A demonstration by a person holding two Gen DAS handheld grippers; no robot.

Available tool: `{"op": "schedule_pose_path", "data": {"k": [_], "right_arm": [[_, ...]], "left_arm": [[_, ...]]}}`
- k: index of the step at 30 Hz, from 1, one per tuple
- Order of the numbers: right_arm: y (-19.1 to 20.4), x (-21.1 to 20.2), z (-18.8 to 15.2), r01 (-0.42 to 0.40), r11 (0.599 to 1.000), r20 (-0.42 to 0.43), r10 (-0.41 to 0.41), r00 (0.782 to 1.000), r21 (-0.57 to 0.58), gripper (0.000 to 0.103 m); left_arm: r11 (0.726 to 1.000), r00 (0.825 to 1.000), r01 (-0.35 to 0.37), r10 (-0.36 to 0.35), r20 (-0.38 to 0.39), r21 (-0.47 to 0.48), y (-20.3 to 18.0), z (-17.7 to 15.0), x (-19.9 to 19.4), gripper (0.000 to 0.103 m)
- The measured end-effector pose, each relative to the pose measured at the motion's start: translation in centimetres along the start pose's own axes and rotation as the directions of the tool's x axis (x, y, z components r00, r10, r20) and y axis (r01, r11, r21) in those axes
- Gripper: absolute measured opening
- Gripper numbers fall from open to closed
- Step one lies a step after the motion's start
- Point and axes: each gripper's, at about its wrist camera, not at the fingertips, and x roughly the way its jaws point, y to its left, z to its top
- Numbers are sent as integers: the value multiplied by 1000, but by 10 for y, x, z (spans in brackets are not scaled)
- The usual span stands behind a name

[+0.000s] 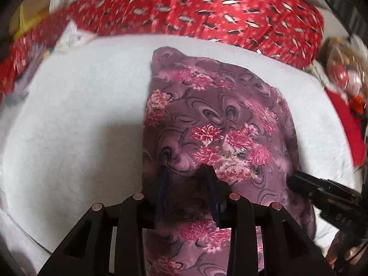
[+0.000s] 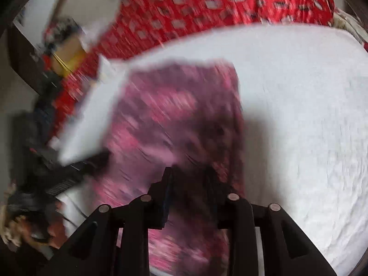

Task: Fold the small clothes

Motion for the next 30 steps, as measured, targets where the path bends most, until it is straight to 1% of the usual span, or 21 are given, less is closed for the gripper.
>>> {"op": "schedule_pose_path", "data": {"k": [1,2,3,5,6,7,9,11,12,15,17,19,20,22,23,25,26,27,29,30], "right_arm": [[-1,-2,-2,0,1000,16,0,1000,-3,27],[0,-6,-2,4,1000,24,-4,1000,7,28],[0,-13,-2,3,1000,30,-4,1000,31,31],[3,-24,-3,-9,999,52,7,999,36,31],[5,-31,-5,-6,1000,72,4,997,27,31],[4,-34,-7,-5,1000,79,3,997,25,31],[3,-29,-14,8,1000,54,-10,999,25,31],[-1,-15,-18,70,997,-10,-70,998,17,31],[-3,-13,-19,79,997,-24,-78,997,26,31],[-1,-27,-17,50,997,15,-51,999,66,31],[6,-35,-15,44,998,43,-46,998,42,31],[10,-36,-17,46,999,53,-47,997,23,31],[11,-31,-18,54,998,40,-54,998,18,32],[10,-15,-24,91,996,-13,-91,996,9,32],[8,-9,-26,110,994,-32,-110,993,8,37],[4,-9,-25,94,995,-35,-92,995,36,39],[2,-13,-21,84,995,-31,-82,996,53,40],[0,-19,-13,75,995,-7,-75,997,72,40],[-4,-30,2,64,993,45,-69,997,96,40],[-9,-35,15,55,991,77,-64,995,121,41]], "left_arm": [[1000,1000,-13,13,-3,11,-4,1,-2,32],[1000,1000,-12,12,-9,14,-6,0,-5,32],[1000,1000,-3,3,-13,5,-5,-1,-8,32],[999,1000,17,-18,-21,-32,0,-4,-13,32],[999,1000,22,-23,-21,-39,0,0,-8,32],[999,1000,24,-25,-19,-43,0,-2,-10,32],[999,1000,19,-20,-20,-40,1,1,-5,32],[999,1000,11,-12,-25,-35,-2,4,0,32],[999,1000,11,-12,-28,-34,-3,5,-1,32],[999,999,24,-25,-31,-40,0,5,-4,32],[999,999,28,-30,-33,-47,2,5,-3,32],[998,999,31,-33,-32,-56,4,4,-4,32],[998,999,32,-33,-32,-59,4,3,-5,32],[998,999,31,-33,-32,-59,4,2,-6,32],[998,999,31,-32,-34,-56,4,1,-6,32],[998,999,33,-35,-38,-49,9,-1,-9,32],[997,998,42,-45,-43,-61,15,0,-10,32],[996,998,48,-52,-47,-80,20,1,-10,32],[984,995,79,-89,-52,-162,38,9,-10,32],[975,993,93,-106,-54,-204,47,15,-9,32]]}}
